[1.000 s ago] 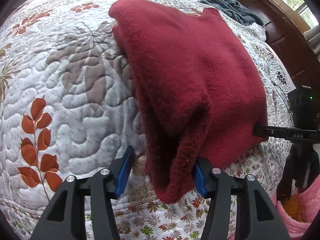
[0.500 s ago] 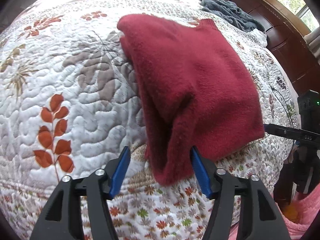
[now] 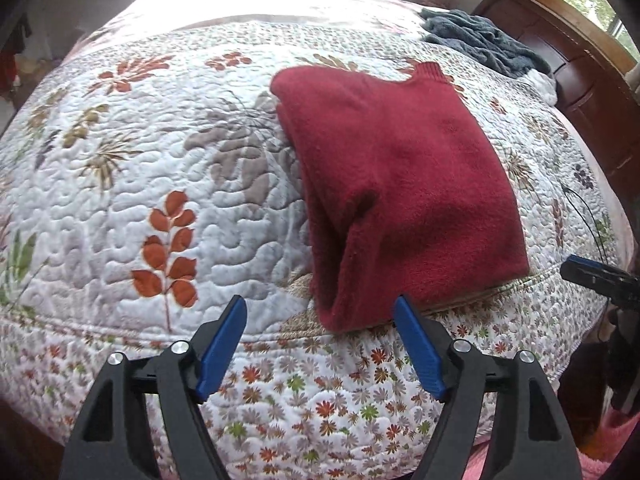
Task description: Fold small clothes
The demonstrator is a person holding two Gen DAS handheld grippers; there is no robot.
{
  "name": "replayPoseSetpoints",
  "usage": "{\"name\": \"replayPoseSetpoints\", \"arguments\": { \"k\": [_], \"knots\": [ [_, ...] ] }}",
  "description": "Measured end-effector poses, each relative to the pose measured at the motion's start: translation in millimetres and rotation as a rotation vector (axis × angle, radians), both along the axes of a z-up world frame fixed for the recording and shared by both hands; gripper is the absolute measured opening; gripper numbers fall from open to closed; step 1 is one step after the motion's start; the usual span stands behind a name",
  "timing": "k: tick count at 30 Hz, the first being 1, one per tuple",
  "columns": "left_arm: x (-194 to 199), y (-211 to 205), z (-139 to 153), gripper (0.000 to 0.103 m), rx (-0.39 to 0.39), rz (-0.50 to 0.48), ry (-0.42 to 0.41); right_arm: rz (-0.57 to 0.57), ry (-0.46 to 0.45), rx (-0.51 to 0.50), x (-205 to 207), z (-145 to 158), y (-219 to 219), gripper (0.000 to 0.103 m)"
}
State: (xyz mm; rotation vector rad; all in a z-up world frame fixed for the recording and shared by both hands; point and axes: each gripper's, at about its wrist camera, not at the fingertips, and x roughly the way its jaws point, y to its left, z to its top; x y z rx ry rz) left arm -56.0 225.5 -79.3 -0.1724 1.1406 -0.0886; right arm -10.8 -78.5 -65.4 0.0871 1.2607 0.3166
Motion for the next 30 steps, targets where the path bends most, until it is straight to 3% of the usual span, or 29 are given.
{"name": "replayPoseSetpoints", "arguments": {
  "k": [7, 30],
  "knots": [
    [-11.2, -10.0, 20.4, 0.085, 0.058, 0.036, -0.019, -0.027, -0.011, -0.081, -11.0, 18.0, 7.5, 0.093],
    [-37.2, -30.3, 73.5, 0.087, 0.125, 0.105, -0.105, -0.001, -0.087, -0.148, -45.9, 69.2, 37.4, 0.096]
  ]
}}
